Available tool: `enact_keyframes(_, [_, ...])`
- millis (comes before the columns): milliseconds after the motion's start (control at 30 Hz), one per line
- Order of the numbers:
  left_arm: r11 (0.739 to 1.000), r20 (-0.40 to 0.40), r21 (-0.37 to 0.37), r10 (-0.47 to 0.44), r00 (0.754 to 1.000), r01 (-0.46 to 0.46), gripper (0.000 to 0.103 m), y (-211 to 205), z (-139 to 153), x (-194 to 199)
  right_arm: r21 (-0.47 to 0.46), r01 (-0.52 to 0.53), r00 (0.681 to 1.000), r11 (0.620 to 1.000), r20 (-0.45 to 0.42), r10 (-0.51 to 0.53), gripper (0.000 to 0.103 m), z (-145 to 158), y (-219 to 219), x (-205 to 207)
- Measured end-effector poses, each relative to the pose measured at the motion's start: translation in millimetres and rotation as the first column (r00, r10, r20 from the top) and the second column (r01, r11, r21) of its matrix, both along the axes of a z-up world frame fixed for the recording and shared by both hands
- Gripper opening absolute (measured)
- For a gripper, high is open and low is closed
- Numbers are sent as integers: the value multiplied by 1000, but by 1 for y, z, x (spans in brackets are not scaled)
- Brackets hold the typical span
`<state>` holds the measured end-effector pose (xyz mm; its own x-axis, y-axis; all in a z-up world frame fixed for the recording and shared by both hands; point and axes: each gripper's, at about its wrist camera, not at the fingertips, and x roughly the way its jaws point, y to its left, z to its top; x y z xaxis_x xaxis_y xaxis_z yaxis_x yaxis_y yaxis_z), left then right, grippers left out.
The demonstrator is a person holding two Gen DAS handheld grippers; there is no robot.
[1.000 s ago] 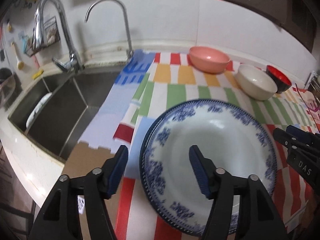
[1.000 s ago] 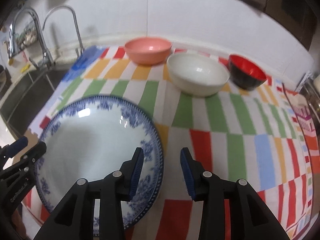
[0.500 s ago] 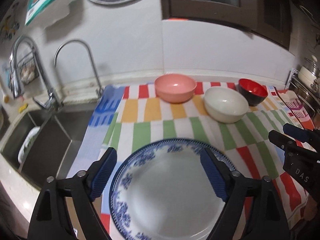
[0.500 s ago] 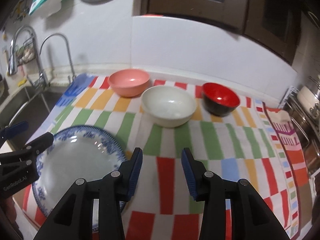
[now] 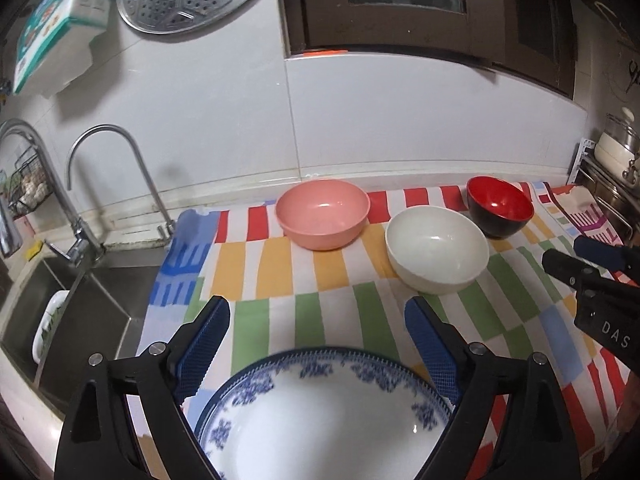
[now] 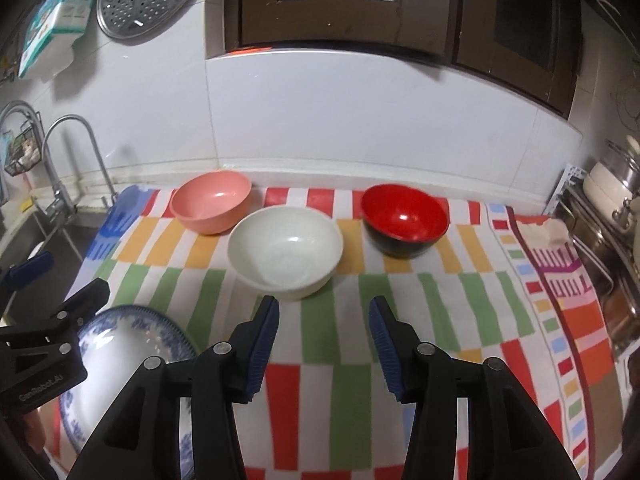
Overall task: Organize plates and bowls
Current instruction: 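Move both grippers toward the white bowl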
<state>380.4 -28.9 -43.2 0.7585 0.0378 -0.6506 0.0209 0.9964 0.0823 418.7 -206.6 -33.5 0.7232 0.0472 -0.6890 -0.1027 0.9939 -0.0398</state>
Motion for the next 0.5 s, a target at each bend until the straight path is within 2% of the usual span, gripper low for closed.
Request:
enact_keyframes(367, [997, -18, 39, -72, 997, 72, 86, -27, -4, 54, 16, -4, 1000, 1000, 3, 4, 48, -2, -16, 47])
enact_keyframes(500, [995, -62, 3, -103, 993, 103, 83, -31, -11, 77, 41, -11, 1000, 999, -17, 11, 48, -8, -20, 67])
